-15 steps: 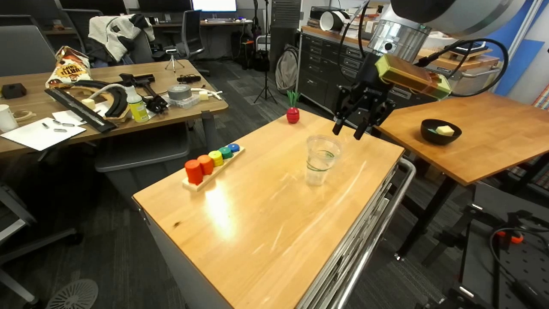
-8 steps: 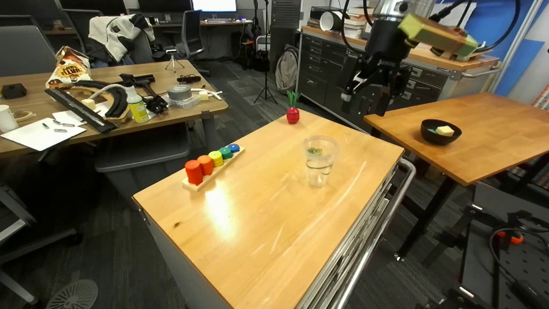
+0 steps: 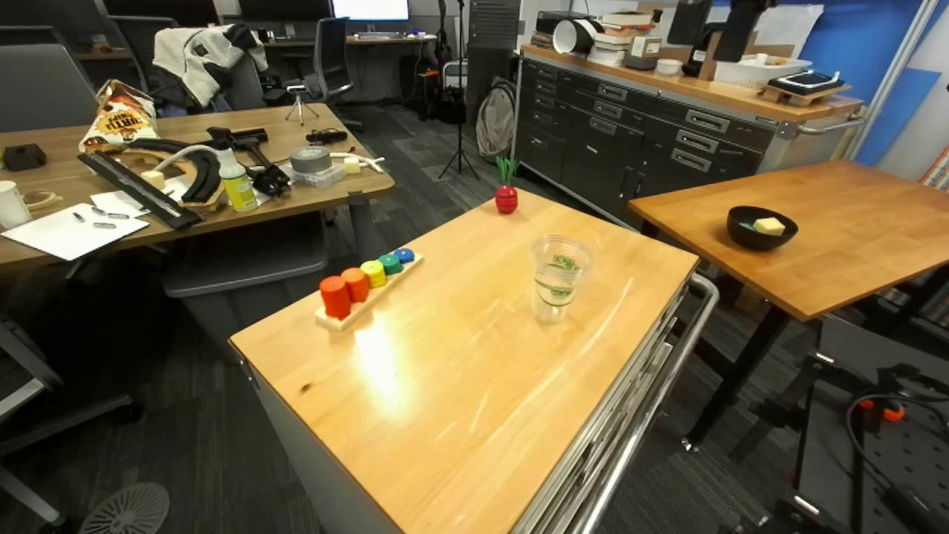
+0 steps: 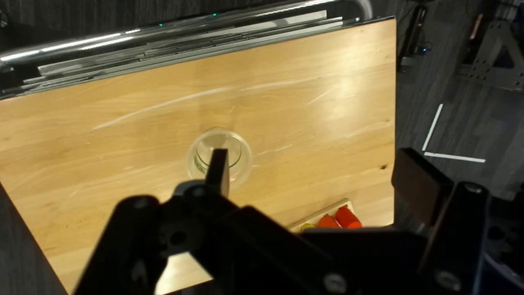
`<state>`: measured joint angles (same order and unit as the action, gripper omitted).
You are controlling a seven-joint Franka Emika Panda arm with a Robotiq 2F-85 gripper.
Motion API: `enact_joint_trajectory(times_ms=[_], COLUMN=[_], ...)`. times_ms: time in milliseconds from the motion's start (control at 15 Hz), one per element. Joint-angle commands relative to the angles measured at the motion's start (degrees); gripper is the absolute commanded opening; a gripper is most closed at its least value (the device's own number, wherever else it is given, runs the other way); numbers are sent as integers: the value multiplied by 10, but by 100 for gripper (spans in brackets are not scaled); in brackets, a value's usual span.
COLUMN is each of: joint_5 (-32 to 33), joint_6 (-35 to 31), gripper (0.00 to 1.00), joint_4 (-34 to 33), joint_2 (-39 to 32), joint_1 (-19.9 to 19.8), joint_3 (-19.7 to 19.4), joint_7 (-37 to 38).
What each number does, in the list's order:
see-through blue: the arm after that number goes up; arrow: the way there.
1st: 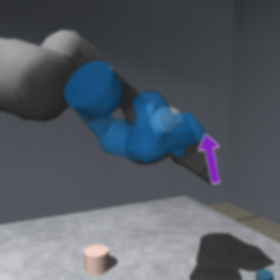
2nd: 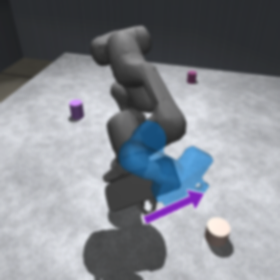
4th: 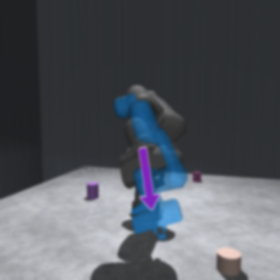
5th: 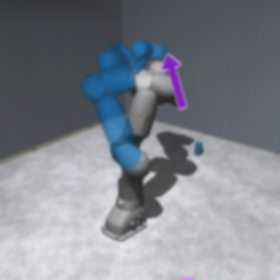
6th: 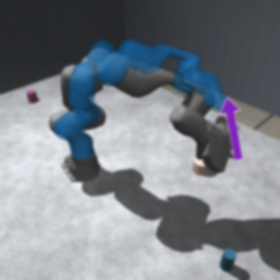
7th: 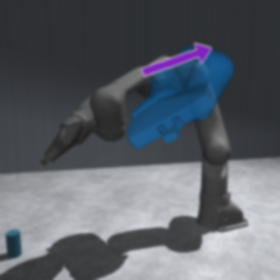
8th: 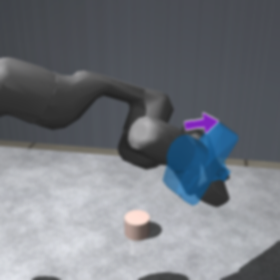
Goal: Stack the cups into the middle cup
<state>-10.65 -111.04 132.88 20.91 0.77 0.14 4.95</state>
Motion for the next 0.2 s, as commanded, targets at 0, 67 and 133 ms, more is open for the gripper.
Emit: enact_joint_trajectory(times_ms=[0, 67, 133], joint_5=[0, 0, 0], joint_6=[11, 16, 17], gripper=[100, 100, 100], joint_4=[-4, -4, -4], joint_2=[11, 17, 18], joint_1=[1, 2, 2], joint_3=[2, 2, 2], joint_7=[-3, -5, -8])
